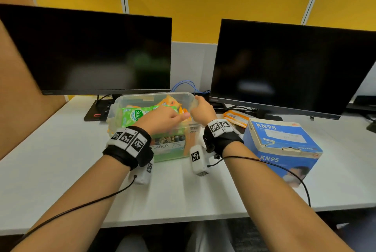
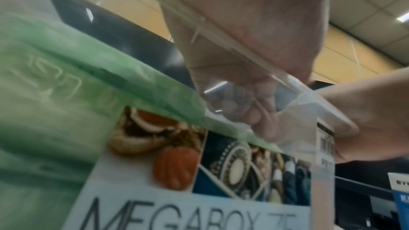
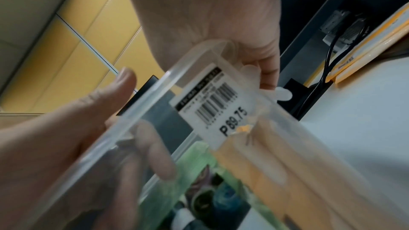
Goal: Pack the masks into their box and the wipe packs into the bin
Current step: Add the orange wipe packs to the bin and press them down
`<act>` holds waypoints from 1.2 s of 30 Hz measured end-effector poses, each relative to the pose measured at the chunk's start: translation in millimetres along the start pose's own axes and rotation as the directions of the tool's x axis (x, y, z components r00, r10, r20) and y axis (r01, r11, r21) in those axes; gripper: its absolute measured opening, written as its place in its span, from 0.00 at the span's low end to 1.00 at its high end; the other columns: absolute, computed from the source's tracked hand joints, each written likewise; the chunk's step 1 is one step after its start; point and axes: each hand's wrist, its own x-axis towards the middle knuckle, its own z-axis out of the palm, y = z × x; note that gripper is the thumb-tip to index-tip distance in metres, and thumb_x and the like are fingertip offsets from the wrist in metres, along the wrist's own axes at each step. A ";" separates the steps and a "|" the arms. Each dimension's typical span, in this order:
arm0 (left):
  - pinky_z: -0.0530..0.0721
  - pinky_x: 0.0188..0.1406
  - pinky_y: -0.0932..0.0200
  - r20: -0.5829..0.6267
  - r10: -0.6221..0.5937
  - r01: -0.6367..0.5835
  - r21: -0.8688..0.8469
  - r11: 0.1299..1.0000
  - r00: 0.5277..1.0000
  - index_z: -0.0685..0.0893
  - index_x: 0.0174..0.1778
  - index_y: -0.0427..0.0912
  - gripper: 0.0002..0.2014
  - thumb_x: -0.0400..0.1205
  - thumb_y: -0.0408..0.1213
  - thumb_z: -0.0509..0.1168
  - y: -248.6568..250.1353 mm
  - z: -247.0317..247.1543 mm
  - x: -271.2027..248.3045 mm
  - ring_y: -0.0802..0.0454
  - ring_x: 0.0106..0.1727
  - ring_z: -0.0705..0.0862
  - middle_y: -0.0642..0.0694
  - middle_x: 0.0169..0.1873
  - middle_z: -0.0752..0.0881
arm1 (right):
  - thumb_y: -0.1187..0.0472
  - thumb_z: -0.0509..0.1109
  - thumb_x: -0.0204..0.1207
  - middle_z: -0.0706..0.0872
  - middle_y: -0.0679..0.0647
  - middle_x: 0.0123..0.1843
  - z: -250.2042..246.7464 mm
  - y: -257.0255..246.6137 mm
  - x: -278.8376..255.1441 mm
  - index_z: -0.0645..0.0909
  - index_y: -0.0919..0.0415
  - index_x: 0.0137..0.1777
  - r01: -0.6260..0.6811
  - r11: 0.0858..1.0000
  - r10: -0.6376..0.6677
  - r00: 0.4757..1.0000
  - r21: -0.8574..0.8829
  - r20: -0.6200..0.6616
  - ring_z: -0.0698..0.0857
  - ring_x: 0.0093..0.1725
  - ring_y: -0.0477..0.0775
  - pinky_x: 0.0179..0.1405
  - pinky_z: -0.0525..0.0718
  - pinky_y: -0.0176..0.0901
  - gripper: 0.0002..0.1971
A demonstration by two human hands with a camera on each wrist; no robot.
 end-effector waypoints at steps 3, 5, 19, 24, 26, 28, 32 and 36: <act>0.81 0.42 0.49 -0.308 -0.062 0.043 -0.068 0.997 0.949 0.85 0.35 0.43 0.23 0.86 0.52 0.53 -3.6 -2.2 -1.6 0.43 0.39 0.84 0.45 0.32 0.83 | 0.65 0.59 0.82 0.76 0.62 0.73 -3.3 0.7 3.2 0.66 0.58 0.79 0.015 1.000 -0.016 1.000 -0.014 -0.023 0.75 0.71 0.64 0.68 0.75 0.54 0.25; 0.83 0.47 0.47 -0.421 -0.131 0.097 -0.100 0.990 0.898 0.85 0.43 0.42 0.14 0.84 0.45 0.57 -11.8 -3.4 -6.3 0.41 0.48 0.84 0.42 0.42 0.86 | 0.63 0.58 0.83 0.77 0.63 0.72 -6.2 0.7 6.8 0.68 0.59 0.77 0.030 0.995 -0.031 0.999 -0.090 -0.008 0.76 0.70 0.65 0.66 0.75 0.54 0.22; 0.72 0.62 0.55 -0.082 -0.413 0.301 -0.561 0.772 0.907 0.65 0.80 0.39 0.30 0.81 0.36 0.66 -73.0 -25.2 -1.9 0.43 0.73 0.72 0.37 0.75 0.71 | 0.57 0.70 0.75 0.66 0.62 0.74 -29.1 17.6 14.5 0.63 0.52 0.76 -0.155 0.974 0.084 0.925 -0.165 -0.372 0.68 0.71 0.68 0.65 0.71 0.61 0.31; 0.82 0.56 0.56 -0.170 -0.539 0.205 -0.799 0.566 0.825 0.79 0.66 0.28 0.18 0.79 0.21 0.62 -76.4 -6.8 18.0 0.41 0.54 0.84 0.38 0.54 0.83 | 0.64 0.65 0.77 0.66 0.64 0.76 -6.7 25.5 9.4 0.65 0.58 0.77 -0.162 0.985 0.135 0.933 -0.052 -0.334 0.66 0.74 0.66 0.70 0.67 0.54 0.28; 0.81 0.64 0.45 -0.228 -0.592 0.207 -0.792 0.575 0.773 0.79 0.67 0.35 0.19 0.78 0.28 0.61 -72.6 8.1 16.0 0.38 0.62 0.83 0.35 0.59 0.83 | 0.72 0.63 0.76 0.66 0.63 0.75 -8.4 31.6 16.0 0.69 0.59 0.74 -0.068 0.997 0.082 0.895 0.048 -0.439 0.68 0.72 0.65 0.66 0.71 0.49 0.26; 0.77 0.66 0.45 -0.332 -0.630 0.151 -0.795 0.587 0.702 0.78 0.68 0.36 0.18 0.81 0.32 0.57 -57.6 22.0 8.8 0.36 0.65 0.79 0.33 0.63 0.81 | 0.70 0.63 0.76 0.65 0.64 0.75 -16.3 27.4 23.3 0.69 0.60 0.73 -0.101 0.995 0.100 0.874 0.023 -0.475 0.69 0.71 0.67 0.65 0.71 0.51 0.25; 0.73 0.62 0.51 -0.378 -0.721 0.070 -0.860 0.506 0.581 0.75 0.70 0.35 0.19 0.86 0.33 0.48 -17.0 36.4 -1.2 0.40 0.66 0.76 0.37 0.68 0.75 | 0.57 0.69 0.76 0.64 0.67 0.75 -14.9 6.1 32.2 0.59 0.62 0.78 -0.286 0.958 0.273 0.916 -0.003 -0.295 0.71 0.71 0.71 0.68 0.72 0.57 0.33; 0.77 0.54 0.46 -0.317 -0.680 0.112 -0.855 0.507 0.660 0.75 0.55 0.37 0.13 0.86 0.41 0.51 -26.9 36.1 6.5 0.41 0.54 0.78 0.38 0.58 0.79 | 0.62 0.66 0.80 0.65 0.69 0.76 -13.6 18.4 38.3 0.56 0.62 0.80 -0.235 0.967 0.203 0.944 -0.099 -0.259 0.72 0.72 0.72 0.68 0.72 0.59 0.32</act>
